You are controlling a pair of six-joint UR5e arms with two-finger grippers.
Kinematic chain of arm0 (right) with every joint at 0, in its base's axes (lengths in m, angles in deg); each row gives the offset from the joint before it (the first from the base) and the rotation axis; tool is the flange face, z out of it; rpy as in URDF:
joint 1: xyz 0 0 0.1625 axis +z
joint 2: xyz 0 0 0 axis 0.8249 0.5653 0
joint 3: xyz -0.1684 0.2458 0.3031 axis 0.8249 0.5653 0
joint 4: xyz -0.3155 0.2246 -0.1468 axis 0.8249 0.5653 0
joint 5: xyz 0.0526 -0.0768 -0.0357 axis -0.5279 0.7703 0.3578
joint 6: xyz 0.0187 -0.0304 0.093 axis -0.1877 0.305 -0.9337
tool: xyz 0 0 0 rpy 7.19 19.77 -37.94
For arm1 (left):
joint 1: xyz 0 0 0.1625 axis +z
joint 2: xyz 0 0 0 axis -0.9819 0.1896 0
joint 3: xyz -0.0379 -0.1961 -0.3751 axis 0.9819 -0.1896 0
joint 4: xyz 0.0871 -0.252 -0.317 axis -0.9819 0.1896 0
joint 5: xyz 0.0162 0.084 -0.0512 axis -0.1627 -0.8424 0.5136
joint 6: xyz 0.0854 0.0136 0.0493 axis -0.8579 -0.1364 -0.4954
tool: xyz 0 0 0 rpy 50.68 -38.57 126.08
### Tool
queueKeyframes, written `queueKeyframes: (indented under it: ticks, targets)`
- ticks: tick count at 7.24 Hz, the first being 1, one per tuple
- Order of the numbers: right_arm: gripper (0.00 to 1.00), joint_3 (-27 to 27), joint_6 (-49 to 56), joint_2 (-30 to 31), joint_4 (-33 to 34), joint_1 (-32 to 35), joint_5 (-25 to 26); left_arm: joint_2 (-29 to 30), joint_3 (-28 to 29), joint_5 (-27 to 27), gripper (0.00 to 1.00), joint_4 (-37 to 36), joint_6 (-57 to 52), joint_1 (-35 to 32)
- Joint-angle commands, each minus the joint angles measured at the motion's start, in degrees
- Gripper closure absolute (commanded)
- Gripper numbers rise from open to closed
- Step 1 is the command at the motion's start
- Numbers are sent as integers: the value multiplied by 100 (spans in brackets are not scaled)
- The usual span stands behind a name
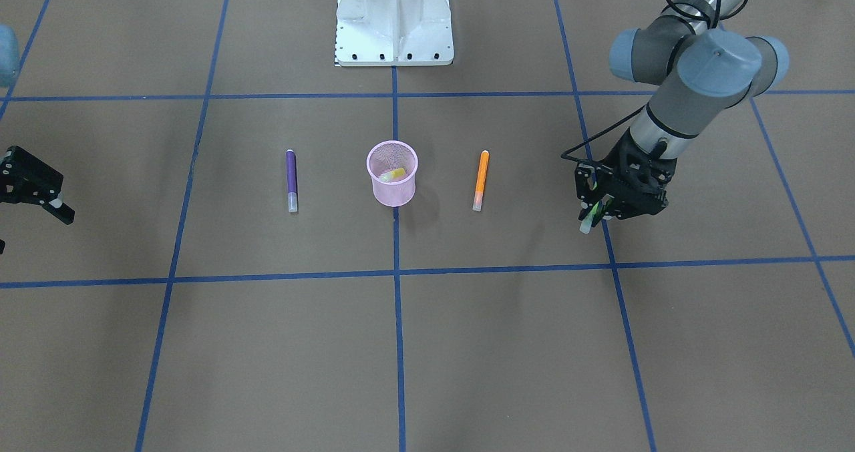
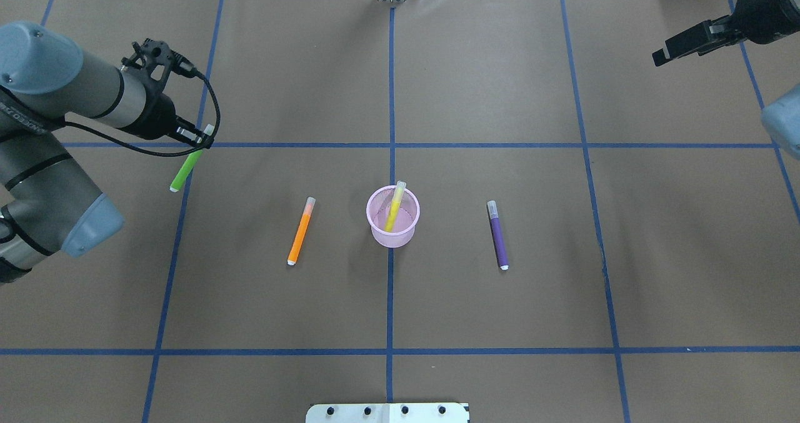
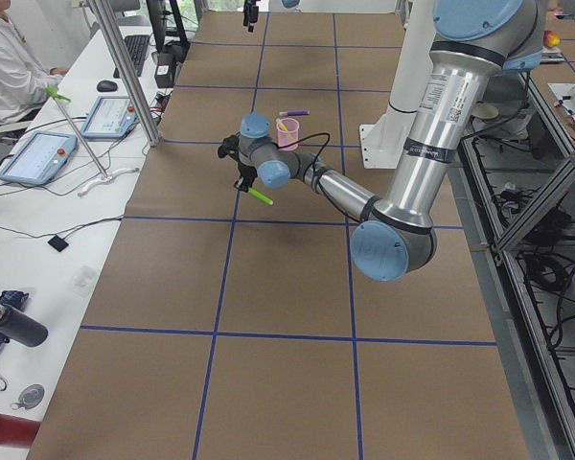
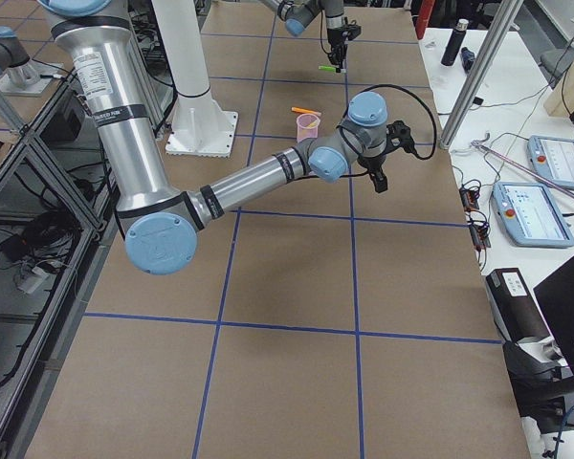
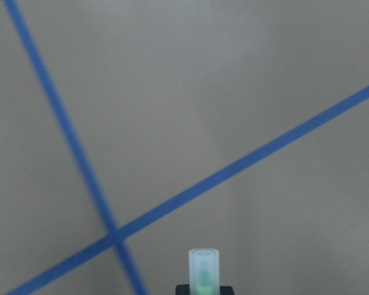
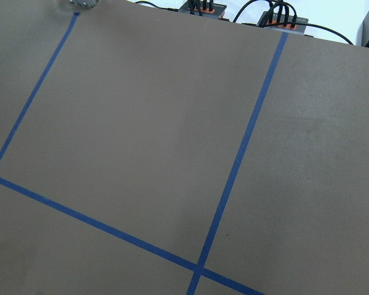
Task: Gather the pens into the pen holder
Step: 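Grasp the green marker with the left gripper while the right arm withdraws, then carry the green marker with the left gripper over the pink cup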
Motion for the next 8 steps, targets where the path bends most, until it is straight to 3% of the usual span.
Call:
queueKeyframes:
  ticks: [1,3,4,6,8]
  targets:
    - [0,-17,0,77,-26,-1,6,353,-62,-26,100,1496,821,194]
    - [0,-25,0,112,-26,-1,24,379,-97,-962,100,2784,1009,650]
    - [0,-25,0,121,-26,-1,33,371,-71,-1671,100,3494,1019,1088]
    - [0,-43,0,121,-35,-1,33,475,104,-3237,100,4132,949,2203]
    - [0,-43,0,112,-35,-1,42,660,621,-3811,100,4580,940,2592]
